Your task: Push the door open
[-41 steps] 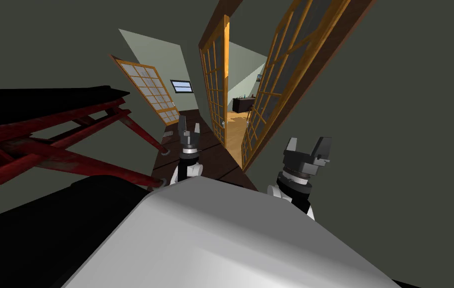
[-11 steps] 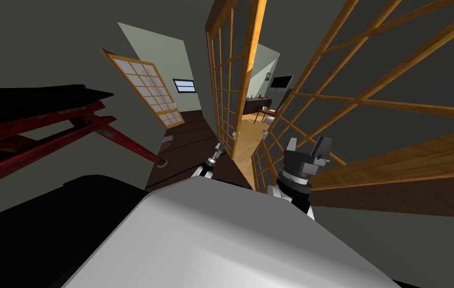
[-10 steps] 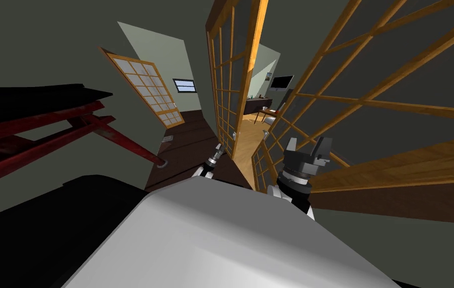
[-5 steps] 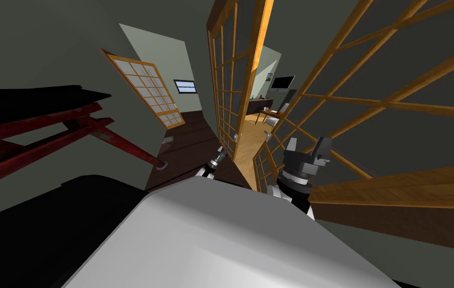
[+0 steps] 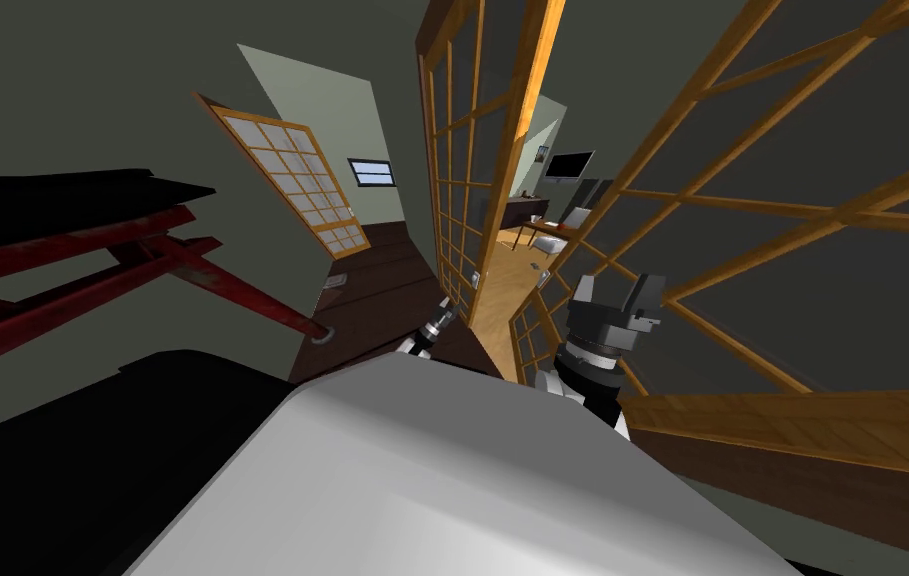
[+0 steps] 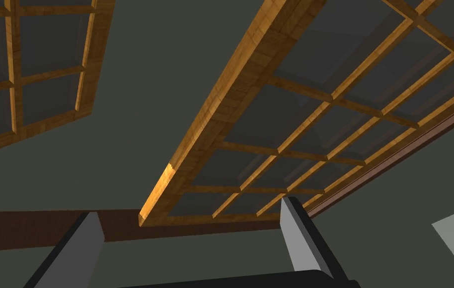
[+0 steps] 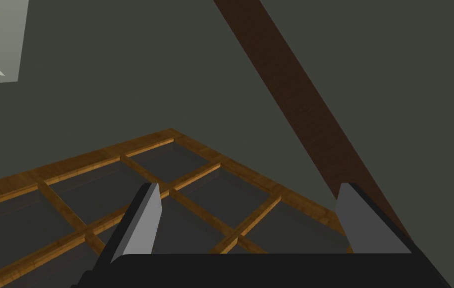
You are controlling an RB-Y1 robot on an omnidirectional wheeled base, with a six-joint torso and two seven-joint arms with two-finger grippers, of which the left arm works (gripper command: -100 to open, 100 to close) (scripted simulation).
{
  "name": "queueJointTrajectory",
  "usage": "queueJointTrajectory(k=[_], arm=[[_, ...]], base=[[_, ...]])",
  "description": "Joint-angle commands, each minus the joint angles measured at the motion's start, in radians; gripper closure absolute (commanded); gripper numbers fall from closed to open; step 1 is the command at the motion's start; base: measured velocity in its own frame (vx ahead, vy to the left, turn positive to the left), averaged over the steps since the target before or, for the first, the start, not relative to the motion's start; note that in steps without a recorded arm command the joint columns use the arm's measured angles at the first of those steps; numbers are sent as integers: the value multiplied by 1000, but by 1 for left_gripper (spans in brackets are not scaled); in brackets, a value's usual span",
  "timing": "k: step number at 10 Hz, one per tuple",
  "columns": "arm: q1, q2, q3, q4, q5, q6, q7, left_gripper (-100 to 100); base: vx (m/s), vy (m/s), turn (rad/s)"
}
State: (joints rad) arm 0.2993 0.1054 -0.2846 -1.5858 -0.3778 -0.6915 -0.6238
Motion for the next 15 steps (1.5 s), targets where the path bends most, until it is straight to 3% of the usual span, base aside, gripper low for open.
queueJointTrajectory(k=[1,11,15], arm=[[-5,-2,-9,38,-11,-16,-32,-100],[-46,-11,-74,230,-83,-61,-204,-100],[-66,-21,-106,327,-119,-83,-291,-100]], base=[[118,72,12],[115,59,9],[131,74,10]])
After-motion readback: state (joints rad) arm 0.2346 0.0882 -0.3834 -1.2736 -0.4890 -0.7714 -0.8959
